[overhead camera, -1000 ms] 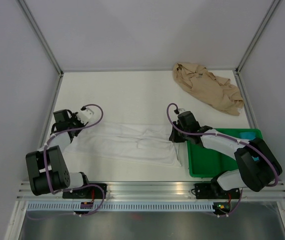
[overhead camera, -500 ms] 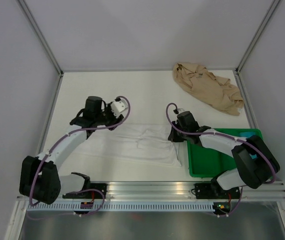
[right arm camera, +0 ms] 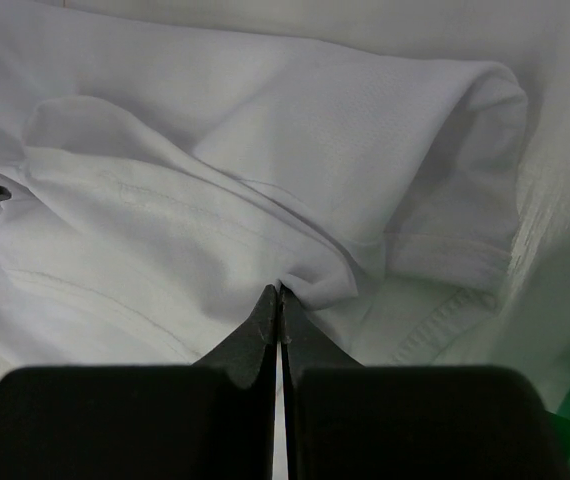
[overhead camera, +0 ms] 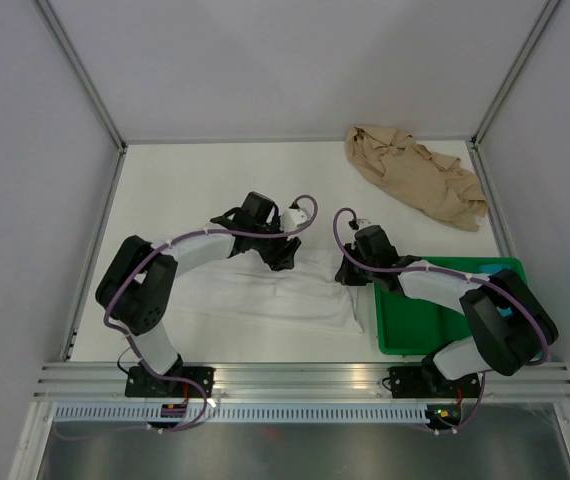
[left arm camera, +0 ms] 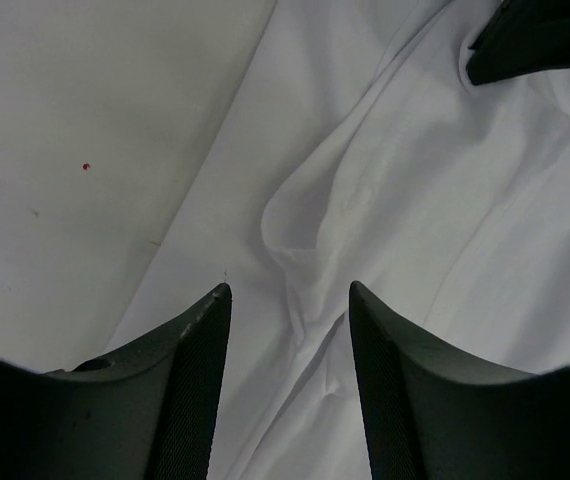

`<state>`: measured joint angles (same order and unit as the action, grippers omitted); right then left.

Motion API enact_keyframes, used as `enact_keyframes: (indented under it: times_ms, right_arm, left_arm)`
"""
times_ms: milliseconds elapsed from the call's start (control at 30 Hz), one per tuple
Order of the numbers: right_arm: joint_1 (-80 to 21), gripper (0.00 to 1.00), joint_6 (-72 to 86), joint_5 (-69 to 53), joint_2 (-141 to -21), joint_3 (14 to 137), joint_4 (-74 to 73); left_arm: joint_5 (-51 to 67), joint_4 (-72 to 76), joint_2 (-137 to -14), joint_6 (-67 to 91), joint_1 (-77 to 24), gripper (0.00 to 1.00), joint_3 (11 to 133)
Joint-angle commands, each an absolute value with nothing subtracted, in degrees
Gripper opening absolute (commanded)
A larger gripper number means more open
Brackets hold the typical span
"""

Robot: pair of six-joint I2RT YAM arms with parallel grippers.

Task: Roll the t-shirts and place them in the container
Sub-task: Fold the tshirt

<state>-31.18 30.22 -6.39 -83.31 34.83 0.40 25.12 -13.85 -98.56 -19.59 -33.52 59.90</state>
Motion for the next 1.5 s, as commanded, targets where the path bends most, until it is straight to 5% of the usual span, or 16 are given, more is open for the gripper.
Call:
enact_keyframes:
  times_ms: [0,300,500,1467]
  right_arm:
    - [-31.4,0.00,30.8,-5.9,-83.2,34.5,2.8]
    - [-31.4,0.00,30.3,-5.7,-83.7,34.8,3.0]
    - [-31.4,0.00,30.1,-5.9,-83.1,35.0,2.8]
    - [-30.3,0.00,27.3,1.9,-87.5,40.7,1.8]
  left_arm:
    - [28.6,-11.1,-101.2,-14.5,-34.1,0.56,63.9]
    - [30.0,-10.7,-104.9,-13.5,-35.4,0.42,64.8]
    - [28.3,-10.3,-104.5,-11.0,-35.4,0.03,64.8]
    - [19.5,-2.1,-101.2,-9.8,-35.3,0.02,56.3]
